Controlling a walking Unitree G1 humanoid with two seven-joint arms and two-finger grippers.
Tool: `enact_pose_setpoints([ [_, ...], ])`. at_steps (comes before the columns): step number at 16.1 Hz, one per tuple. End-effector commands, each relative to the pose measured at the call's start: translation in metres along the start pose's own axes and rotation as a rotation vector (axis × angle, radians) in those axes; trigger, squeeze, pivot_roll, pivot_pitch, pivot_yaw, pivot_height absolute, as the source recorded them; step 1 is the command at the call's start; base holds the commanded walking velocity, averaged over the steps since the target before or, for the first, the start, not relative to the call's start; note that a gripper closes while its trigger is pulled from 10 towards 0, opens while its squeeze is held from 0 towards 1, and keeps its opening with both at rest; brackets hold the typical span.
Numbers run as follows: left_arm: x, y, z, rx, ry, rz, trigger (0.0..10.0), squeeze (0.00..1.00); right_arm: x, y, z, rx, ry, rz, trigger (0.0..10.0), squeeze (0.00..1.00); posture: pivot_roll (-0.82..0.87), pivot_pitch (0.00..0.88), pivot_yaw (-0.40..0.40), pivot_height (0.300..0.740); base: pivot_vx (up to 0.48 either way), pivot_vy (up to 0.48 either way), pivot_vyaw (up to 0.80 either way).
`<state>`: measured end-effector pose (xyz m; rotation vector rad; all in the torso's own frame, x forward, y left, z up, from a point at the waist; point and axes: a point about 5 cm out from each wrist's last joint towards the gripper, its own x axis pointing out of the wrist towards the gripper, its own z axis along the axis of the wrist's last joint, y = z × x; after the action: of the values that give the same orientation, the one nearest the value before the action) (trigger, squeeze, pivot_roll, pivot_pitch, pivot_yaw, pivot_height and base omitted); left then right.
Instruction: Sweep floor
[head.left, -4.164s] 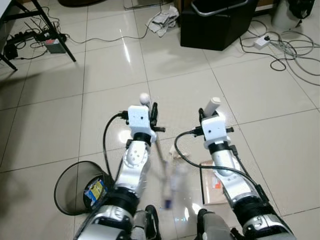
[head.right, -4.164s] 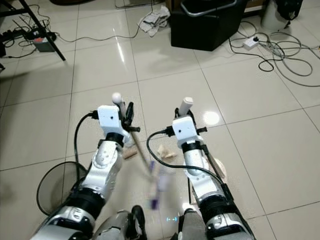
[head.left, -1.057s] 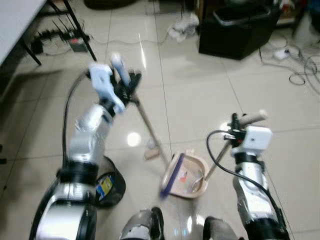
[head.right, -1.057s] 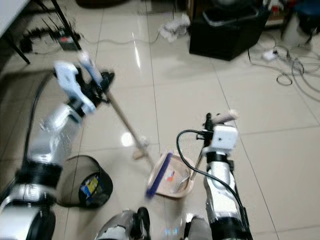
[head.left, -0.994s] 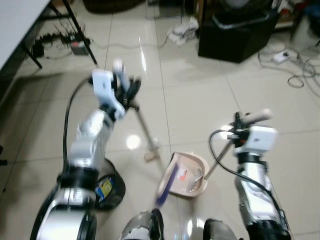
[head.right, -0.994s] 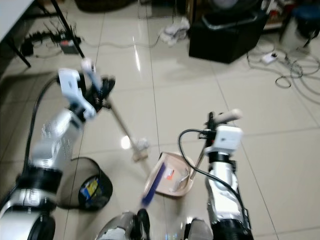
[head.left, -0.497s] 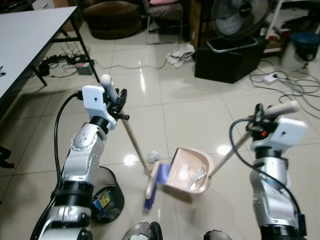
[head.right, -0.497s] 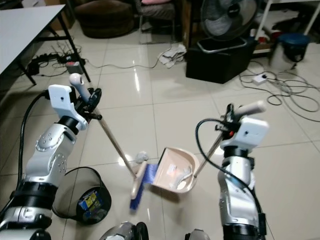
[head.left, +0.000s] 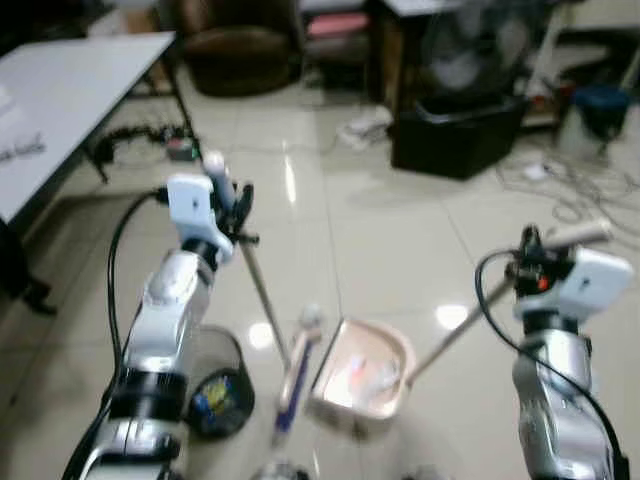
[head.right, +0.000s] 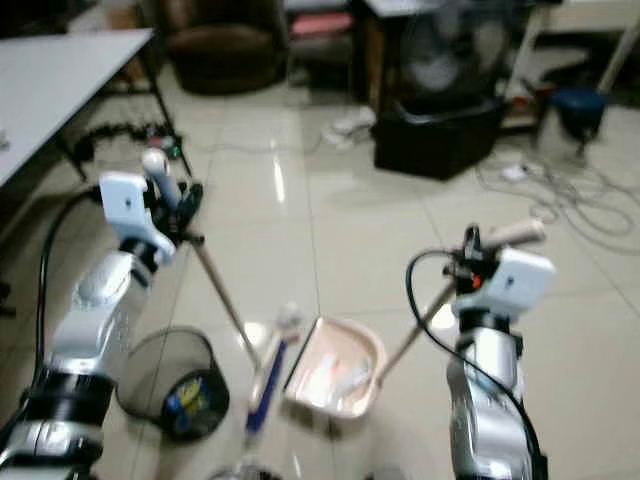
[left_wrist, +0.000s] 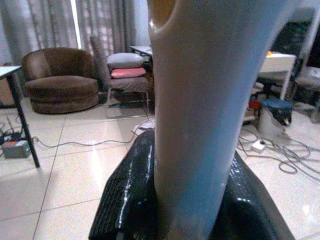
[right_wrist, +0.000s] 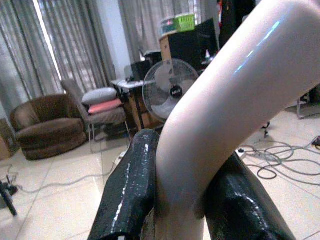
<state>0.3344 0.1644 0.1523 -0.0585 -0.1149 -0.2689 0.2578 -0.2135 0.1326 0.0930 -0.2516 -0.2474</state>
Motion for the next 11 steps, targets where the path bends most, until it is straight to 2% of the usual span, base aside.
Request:
enact_pose_setpoints([
  [1,-0.001,-0.007,0.004,0.016,-0.018,-0.04,10.0,0.0,0.005,0.0,0.017,0.015,-0.062,0.006,10.0,0.0,-0.14,0.0,0.12,0.74,0.0,0.0,0.0],
  [4,-0.011,-0.016,-0.013,0.041,0.033,-0.073,10.0,0.0,0.002,-0.003,0.026,0.022,-0.075,0.013,10.0,0.0,-0.14,0.0,0.121,0.74,0.0,0.0,0.0],
  [6,-0.024,-0.02,-0.027,0.058,0.084,-0.082,10.0,0.0,0.0,-0.004,0.032,0.035,-0.084,0.02,10.0,0.0,-0.15,0.0,0.121,0.74,0.0,0.0,0.0],
  [11,-0.034,-0.023,-0.036,0.079,0.115,-0.092,10.0,0.0,0.0,-0.003,0.047,0.067,-0.113,0.044,10.0,0.0,-0.15,0.0,0.115,0.74,0.0,-0.311,0.0],
])
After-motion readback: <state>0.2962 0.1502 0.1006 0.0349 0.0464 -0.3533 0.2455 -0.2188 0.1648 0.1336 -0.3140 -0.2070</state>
